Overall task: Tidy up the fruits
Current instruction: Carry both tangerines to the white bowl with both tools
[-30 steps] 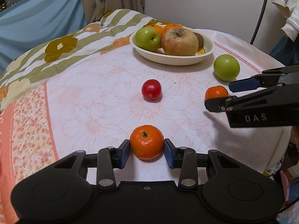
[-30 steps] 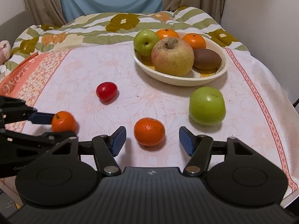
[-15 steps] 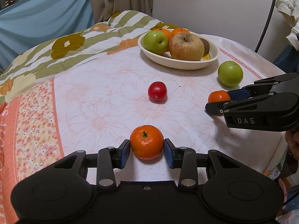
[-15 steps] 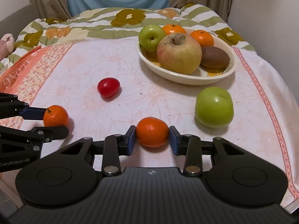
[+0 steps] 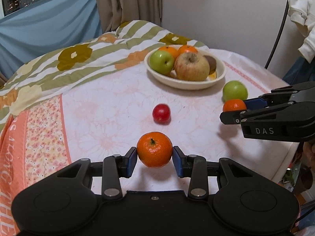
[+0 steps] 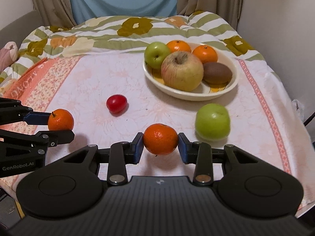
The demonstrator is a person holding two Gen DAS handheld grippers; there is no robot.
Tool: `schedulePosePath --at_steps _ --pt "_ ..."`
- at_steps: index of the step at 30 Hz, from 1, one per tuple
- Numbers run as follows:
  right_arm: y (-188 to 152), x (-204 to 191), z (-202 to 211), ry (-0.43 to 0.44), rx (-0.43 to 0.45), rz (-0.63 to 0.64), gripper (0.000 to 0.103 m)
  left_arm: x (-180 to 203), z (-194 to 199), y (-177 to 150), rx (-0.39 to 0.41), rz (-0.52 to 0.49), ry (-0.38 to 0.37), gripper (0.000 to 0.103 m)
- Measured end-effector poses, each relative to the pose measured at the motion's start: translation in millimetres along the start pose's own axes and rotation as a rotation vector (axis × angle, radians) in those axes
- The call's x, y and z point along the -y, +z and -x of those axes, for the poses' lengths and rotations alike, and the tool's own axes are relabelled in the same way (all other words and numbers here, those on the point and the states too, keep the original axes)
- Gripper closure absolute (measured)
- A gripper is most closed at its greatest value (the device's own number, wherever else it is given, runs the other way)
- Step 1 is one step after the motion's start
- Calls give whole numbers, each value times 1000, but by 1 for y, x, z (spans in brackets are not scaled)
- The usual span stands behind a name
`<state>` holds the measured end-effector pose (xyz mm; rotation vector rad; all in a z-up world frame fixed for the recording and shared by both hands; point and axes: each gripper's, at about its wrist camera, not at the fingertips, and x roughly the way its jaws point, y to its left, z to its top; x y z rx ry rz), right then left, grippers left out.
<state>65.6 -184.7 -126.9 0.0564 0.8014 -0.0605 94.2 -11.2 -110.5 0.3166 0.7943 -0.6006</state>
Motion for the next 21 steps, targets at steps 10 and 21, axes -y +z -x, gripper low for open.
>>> schedulePosePath --at_steps 10,21 --pt "29 35 36 17 56 20 51 29 20 41 54 19 15 60" --pt "78 102 52 76 108 88 51 89 16 99 105 73 74 60"
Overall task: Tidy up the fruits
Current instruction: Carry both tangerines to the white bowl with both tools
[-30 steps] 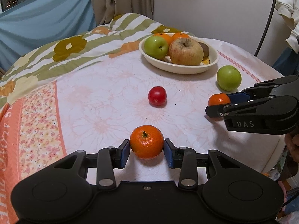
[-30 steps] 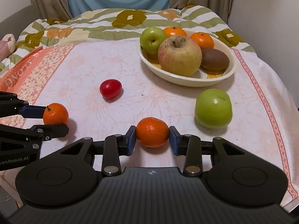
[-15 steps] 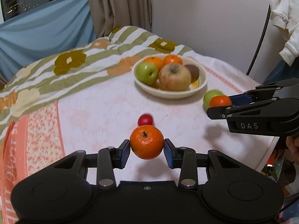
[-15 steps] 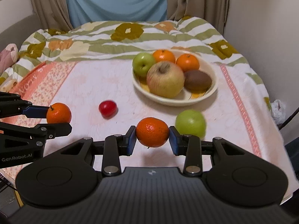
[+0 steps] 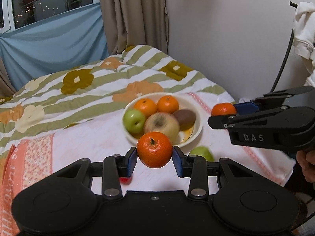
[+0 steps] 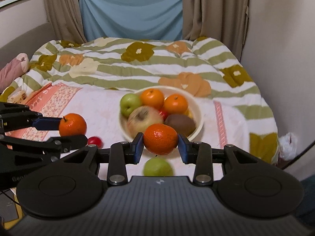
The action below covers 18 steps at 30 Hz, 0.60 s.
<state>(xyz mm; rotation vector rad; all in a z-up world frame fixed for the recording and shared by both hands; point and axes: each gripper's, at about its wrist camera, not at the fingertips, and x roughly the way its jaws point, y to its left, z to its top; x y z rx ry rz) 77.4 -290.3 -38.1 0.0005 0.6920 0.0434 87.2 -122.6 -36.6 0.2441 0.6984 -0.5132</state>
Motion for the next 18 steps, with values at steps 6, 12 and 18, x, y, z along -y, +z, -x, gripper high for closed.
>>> schedulePosePath --at_steps 6,12,18 --pt "16 45 -15 20 10 37 51 27 -30 23 -7 19 18 60" --pt "25 80 -46 50 -9 91 51 46 -70 41 -30 8 51 60" --pt "35 102 -74 83 -29 140 51 63 -106 51 -69 -35 93 60"
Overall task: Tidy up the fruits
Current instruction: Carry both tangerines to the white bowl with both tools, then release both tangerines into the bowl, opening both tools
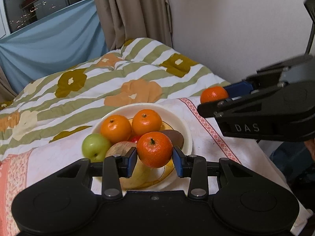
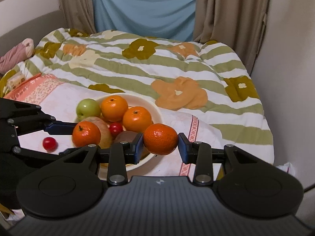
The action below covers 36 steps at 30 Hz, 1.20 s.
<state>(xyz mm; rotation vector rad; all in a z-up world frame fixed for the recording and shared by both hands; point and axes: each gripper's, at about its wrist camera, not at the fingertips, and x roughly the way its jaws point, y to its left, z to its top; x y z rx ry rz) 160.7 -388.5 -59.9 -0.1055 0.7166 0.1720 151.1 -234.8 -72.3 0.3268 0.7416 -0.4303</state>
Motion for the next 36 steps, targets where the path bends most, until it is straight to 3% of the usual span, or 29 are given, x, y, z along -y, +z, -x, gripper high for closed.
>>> schedulePosePath --at_steps 12,15,21,26,36 --pt "7 17 -47 67 -39 18 51 31 -43 0 -83 -149 64 60" --pt "8 17 -51 73 -44 13 51 32 -45 -1 -88 -158 62 56" --pt "9 16 -53 78 -47 14 51 21 -31 4 -52 -75 52 15" --pt "9 13 -54 90 -44 7 51 3 -13 5 -29 26 34 6" --pt "11 6 -83 135 -54 20 51 -24 -4 3 -74 182 66 2"
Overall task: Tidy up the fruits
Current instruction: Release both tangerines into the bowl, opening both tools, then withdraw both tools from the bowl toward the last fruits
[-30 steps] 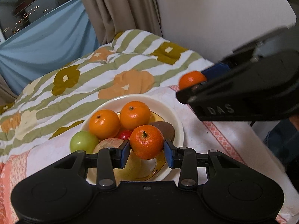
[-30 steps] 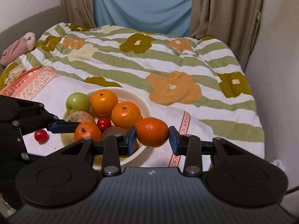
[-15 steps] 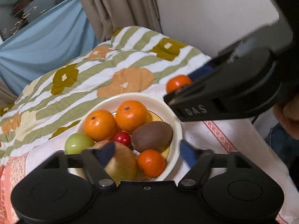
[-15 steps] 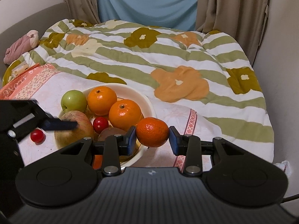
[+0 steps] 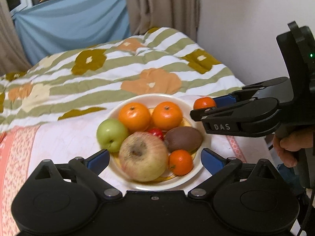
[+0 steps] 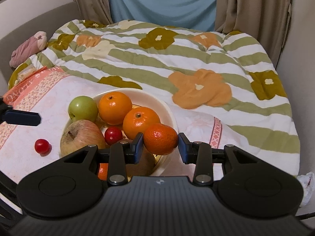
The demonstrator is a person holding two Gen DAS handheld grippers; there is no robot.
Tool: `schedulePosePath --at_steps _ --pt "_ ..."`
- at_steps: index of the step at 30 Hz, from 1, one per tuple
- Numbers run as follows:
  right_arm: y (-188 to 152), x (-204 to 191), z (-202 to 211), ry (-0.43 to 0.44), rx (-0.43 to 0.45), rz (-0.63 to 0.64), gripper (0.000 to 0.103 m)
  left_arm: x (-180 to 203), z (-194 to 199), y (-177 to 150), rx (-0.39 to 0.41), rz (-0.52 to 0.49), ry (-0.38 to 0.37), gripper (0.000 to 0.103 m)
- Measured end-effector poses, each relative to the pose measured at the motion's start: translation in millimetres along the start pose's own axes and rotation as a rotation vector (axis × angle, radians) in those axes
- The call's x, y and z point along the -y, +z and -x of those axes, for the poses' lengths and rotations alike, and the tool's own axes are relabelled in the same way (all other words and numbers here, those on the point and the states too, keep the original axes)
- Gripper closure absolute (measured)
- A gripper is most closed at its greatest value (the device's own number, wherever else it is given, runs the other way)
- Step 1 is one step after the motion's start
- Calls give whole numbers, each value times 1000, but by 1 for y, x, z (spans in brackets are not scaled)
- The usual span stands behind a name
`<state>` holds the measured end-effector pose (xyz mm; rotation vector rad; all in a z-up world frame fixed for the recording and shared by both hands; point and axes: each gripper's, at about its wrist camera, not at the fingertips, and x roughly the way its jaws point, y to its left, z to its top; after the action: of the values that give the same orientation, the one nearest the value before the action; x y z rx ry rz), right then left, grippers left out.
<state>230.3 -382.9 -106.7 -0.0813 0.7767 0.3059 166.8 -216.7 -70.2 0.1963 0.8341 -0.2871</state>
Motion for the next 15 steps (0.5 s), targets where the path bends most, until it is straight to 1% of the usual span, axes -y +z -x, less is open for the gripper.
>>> schedulePosePath --at_steps 4,7,9,10,11,12,13,14,15 --pt "0 1 -11 4 -10 16 51 -8 -1 -4 -19 32 27 2" --pt "-1 0 -16 4 -10 28 50 -14 -1 -6 -27 61 30 2" --pt "-1 1 -16 13 -6 28 37 -18 -1 -8 -33 84 36 2" --pt "-1 0 -15 18 -6 26 28 -20 0 -9 -34 93 40 2" --pt "-2 0 -12 11 0 20 22 -21 1 -9 -33 99 45 2" --pt "-3 0 -10 3 4 14 18 -21 2 -9 -32 101 54 2" --pt "-3 0 -8 -4 9 9 11 -22 4 -10 -31 96 66 2" --pt "-4 -1 -4 -9 18 1 8 -22 5 -10 -30 85 76 2" --pt "-4 -1 -1 -9 26 -4 7 -21 7 -11 -29 69 90 2"
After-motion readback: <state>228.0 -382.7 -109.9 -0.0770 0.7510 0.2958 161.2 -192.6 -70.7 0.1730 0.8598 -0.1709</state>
